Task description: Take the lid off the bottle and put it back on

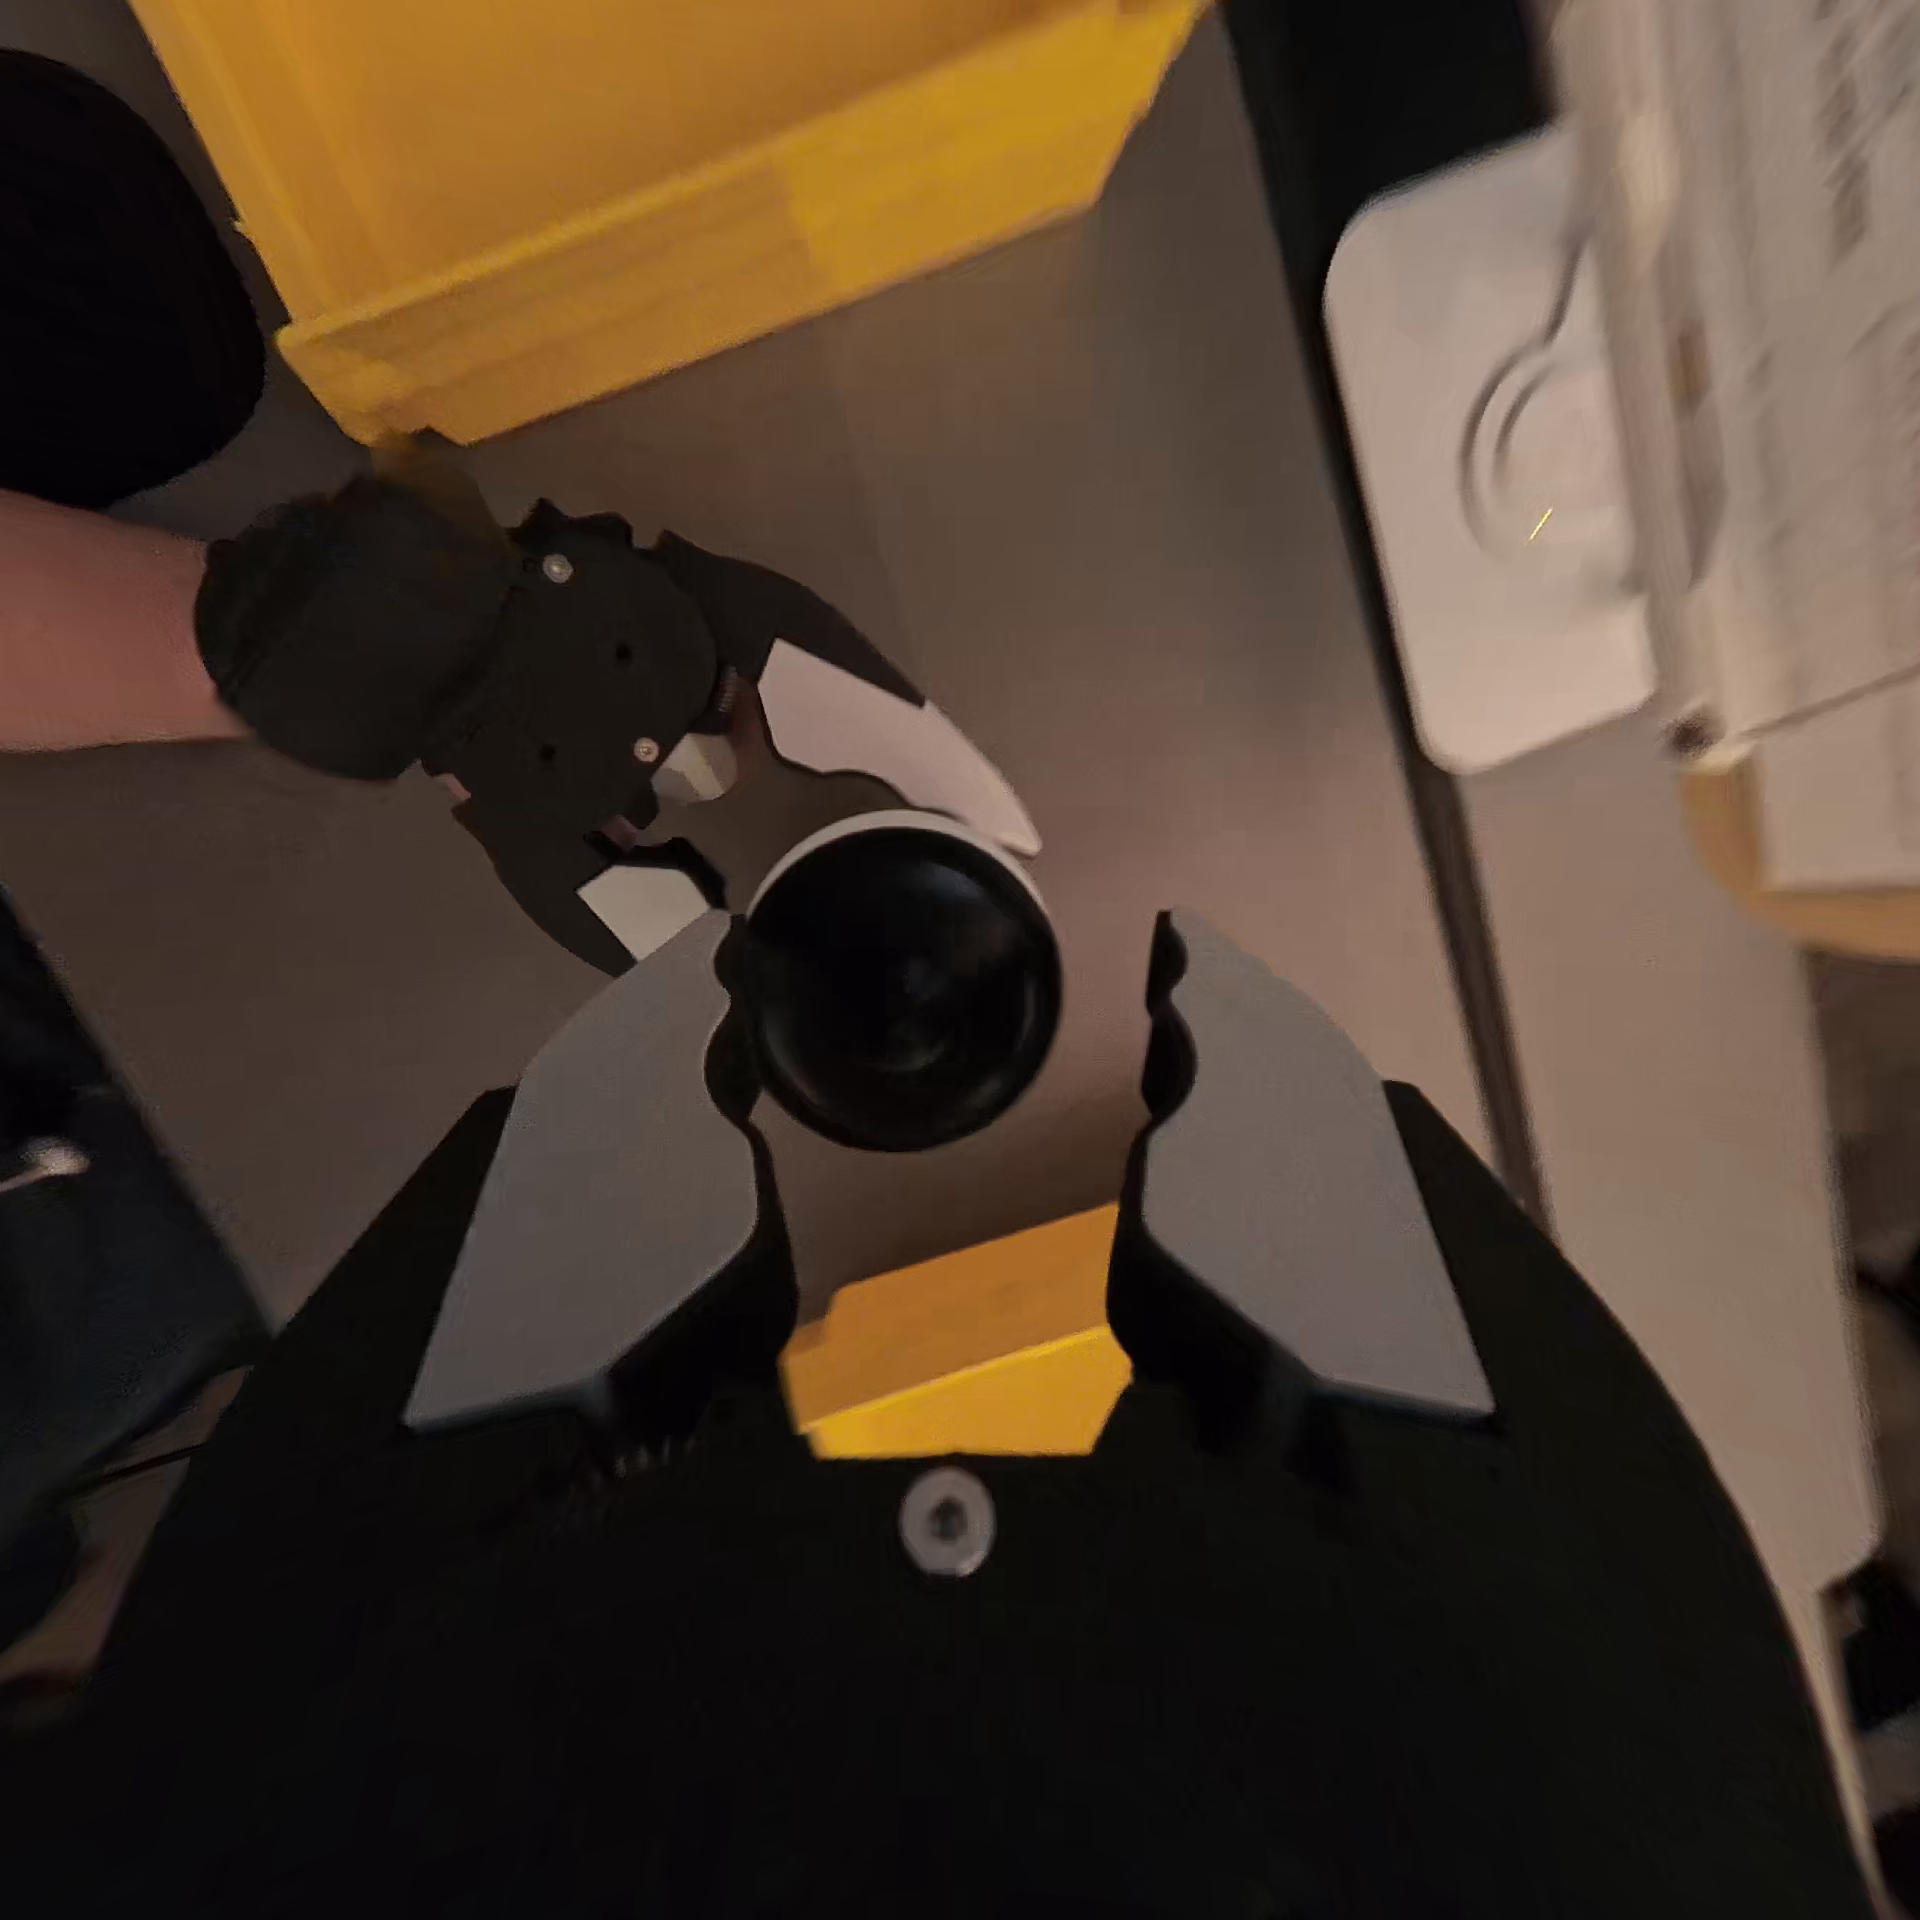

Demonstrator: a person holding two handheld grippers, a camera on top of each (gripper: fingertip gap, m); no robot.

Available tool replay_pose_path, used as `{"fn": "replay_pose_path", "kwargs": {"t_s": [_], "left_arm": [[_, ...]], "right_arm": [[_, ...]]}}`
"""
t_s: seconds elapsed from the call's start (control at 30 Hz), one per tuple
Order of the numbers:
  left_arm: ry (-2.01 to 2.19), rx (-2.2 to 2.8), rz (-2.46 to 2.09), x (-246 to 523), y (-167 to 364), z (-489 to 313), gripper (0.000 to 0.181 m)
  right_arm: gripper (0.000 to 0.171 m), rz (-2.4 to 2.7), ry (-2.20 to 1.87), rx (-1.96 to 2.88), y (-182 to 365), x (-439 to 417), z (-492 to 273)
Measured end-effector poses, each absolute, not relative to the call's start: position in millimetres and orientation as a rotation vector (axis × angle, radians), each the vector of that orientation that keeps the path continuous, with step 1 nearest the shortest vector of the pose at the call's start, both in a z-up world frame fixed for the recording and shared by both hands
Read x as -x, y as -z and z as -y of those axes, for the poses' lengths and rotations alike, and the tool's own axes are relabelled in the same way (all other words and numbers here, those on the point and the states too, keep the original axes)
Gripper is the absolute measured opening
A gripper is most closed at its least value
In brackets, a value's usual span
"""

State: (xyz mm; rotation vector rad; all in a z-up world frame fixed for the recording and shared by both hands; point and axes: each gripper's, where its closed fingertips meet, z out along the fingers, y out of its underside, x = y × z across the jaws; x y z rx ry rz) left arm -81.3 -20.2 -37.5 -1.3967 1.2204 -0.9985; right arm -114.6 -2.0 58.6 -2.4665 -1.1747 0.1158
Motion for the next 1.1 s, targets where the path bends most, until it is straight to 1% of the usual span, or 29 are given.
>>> {"fn": "replay_pose_path", "kwargs": {"t_s": [0.07, 0.13, 0.17, 0.23, 0.27, 0.37, 0.53, 0.6, 0.7, 0.93, 1.1], "left_arm": [[1.003, 1.392, -1.219, 83.4, 37.2, 17.9, 0.086], [1.007, 1.396, -1.211, 85.3, 37.0, 15.3, 0.086], [1.011, 1.395, -1.211, 85.8, 36.9, 15.0, 0.086], [1.016, 1.39, -1.217, 86.2, 37.0, 15.3, 0.086], [1.016, 1.387, -1.22, 86.0, 37.1, 15.7, 0.086], [1.013, 1.388, -1.218, 85.7, 37.2, 15.8, 0.086], [1.006, 1.398, -1.222, 85.4, 37.5, 15.8, 0.086], [1.002, 1.406, -1.226, 85.1, 37.8, 15.8, 0.086], [0.998, 1.414, -1.234, 84.7, 38.2, 16.4, 0.086], [1.104, 1.343, -1.367, 88.5, 38.7, 34.0, 0.086], [1.092, 1.346, -1.386, 87.3, 39.1, 36.7, 0.086]], "right_arm": [[0.073, 1.251, -0.122, 2.185, -79.0, 116.2, -4.2], [0.073, 1.209, -0.244, 1.938, -96.3, 119.9, -0.1], [0.075, 1.171, -0.342, 1.848, -100.9, 121.7, 6.0], [0.085, 1.075, -0.467, 1.718, -103.2, 118.6, 11.9], [0.085, 1.025, -0.483, 1.69, -100.8, 114.1, 11.6], [0.091, 0.922, -0.494, 1.684, -83.5, 103.6, 8.3], [0.091, 0.93, -0.678, 1.687, -60.3, 116.4, 15.6], [0.09, 0.971, -0.68, 1.724, -49.9, 119.7, 15.4], [0.071, 1.037, -0.583, 1.755, -36.4, 116.7, 11.4], [0.069, 1.099, -0.75, 1.676, -39.0, 118.9, 27.1], [0.07, 1.087, -0.78, 1.672, -42.1, 118.4, 30.4]]}}
